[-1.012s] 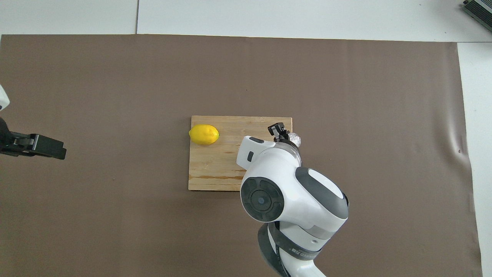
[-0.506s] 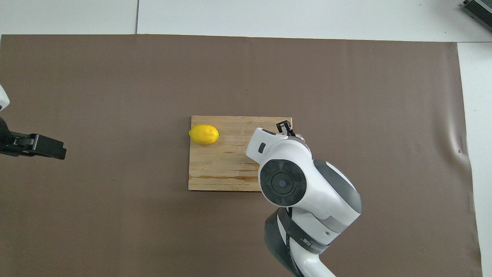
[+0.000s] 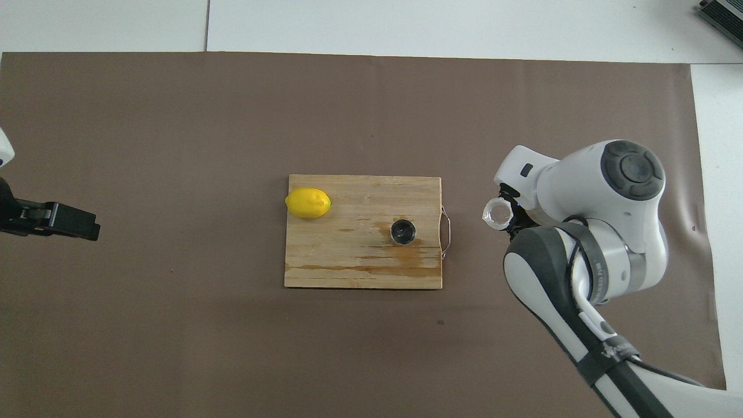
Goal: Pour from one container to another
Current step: 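Carry the white cup with the right gripper back to its spot, then lower the white cup onto the table and open the right gripper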
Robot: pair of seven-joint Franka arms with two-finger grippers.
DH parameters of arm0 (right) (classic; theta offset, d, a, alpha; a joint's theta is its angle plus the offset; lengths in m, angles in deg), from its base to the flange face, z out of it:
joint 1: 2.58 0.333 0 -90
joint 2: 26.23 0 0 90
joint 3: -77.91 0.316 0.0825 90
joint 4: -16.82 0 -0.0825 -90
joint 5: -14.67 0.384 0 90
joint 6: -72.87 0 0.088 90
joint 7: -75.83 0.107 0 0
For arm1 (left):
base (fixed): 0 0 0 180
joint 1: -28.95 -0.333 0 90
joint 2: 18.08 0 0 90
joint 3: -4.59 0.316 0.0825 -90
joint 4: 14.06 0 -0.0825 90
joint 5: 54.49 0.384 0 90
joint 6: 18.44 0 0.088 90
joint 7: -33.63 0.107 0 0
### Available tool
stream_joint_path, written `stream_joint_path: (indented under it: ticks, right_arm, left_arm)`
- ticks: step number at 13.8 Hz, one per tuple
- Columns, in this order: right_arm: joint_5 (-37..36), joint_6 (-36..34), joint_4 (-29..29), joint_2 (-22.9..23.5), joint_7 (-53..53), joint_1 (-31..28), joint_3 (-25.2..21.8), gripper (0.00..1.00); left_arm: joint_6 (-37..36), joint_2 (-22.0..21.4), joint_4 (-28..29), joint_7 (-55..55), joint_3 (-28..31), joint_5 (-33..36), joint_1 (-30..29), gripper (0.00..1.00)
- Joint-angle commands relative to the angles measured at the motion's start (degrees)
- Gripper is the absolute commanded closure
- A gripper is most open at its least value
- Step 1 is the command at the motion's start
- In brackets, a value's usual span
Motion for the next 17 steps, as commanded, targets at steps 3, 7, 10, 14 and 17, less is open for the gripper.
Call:
stream_joint_path:
  ticks: [3,7,10,14,17]
  right_arm:
    - [10.1,1.8,-4.7,-0.1,-9.8,-6.5,0.9,0.72]
    - [17.4,5.4,-9.5,0.4,-16.6,-9.5,0.8,0.72]
    - [19.3,6.2,-9.6,2.5,-19.7,-11.0,0.8,0.71]
    - [22.4,7.2,-9.4,5.1,-24.8,-13.0,0.8,0.68]
    - [22.4,8.4,-9.5,5.3,-27.0,-13.0,0.8,0.51]
  left_arm:
    - [0.8,-1.6,1.7,-0.4,-0.5,0.3,-0.8,0.00]
    - [0.8,-1.6,1.7,-0.4,-0.5,0.3,-0.8,0.00]
    - [0.8,-1.6,1.7,-0.4,-0.5,0.3,-0.8,0.00]
    - [0.8,-1.6,1.7,-0.3,-0.5,0.3,-0.8,0.00]
    - [0.8,-1.6,1.7,-0.4,-0.5,0.3,-0.8,0.00]
